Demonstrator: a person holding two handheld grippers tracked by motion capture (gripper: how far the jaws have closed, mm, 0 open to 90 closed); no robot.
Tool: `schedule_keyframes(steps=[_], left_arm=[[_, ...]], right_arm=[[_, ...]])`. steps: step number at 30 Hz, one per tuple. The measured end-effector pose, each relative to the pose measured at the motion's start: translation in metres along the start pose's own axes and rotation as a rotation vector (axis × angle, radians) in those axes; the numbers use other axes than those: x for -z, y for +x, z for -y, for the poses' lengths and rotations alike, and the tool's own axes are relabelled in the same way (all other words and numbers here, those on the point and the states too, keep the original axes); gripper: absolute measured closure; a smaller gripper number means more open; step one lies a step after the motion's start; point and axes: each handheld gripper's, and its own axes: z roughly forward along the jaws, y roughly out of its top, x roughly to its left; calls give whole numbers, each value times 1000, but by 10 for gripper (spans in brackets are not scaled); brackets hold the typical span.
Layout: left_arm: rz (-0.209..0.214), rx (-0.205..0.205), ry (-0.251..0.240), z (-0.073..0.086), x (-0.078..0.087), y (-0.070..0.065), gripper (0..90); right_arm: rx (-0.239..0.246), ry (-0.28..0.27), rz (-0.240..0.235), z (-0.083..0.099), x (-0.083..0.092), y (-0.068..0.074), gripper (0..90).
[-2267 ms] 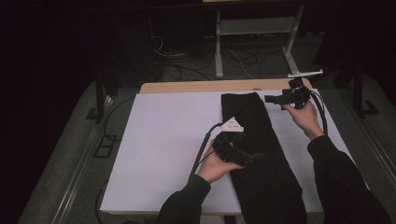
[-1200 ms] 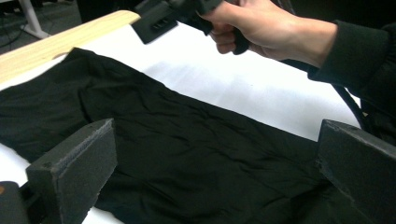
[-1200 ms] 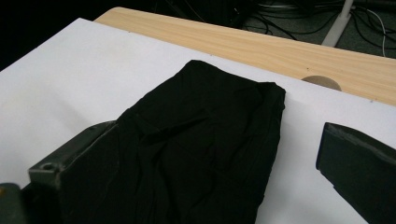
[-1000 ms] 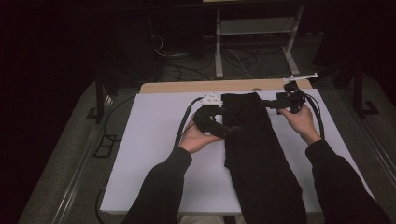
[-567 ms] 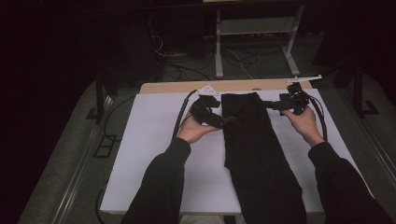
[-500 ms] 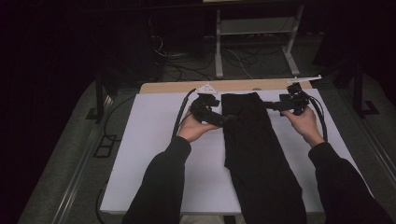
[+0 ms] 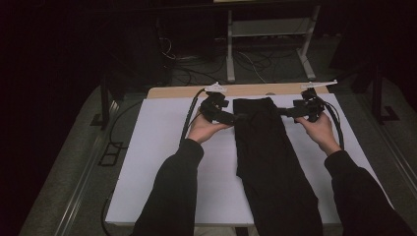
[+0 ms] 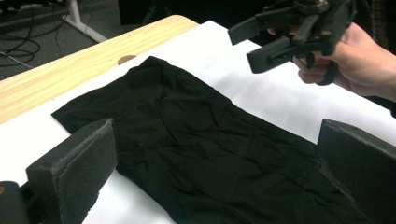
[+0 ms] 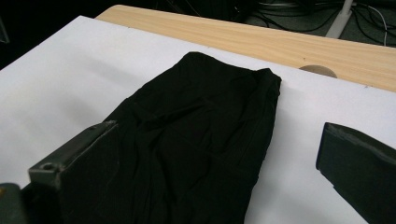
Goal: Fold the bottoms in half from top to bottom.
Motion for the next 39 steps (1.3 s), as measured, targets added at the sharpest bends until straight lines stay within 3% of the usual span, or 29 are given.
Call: schedule_keyframes(steps=[7,21,27,32,39], left_arm=[[-23,11,-40,1,-6,10,0],[-70,85,-33,15,-21,34,0],[-73,125,-21,21,-28,41,0],[-69,198,-23,27,-32,52,0],[-71,249,16,38,-42,61,0]], right_arm=[[-11,2,-3,2,-1,-2,0],[-70,18,5,5,-6,-14,0],[-126,0,-18,6,-9,-21,0],[-147,13,-13,6,-13,-25,0],[-189,66,-12,5,-18,-32,0]])
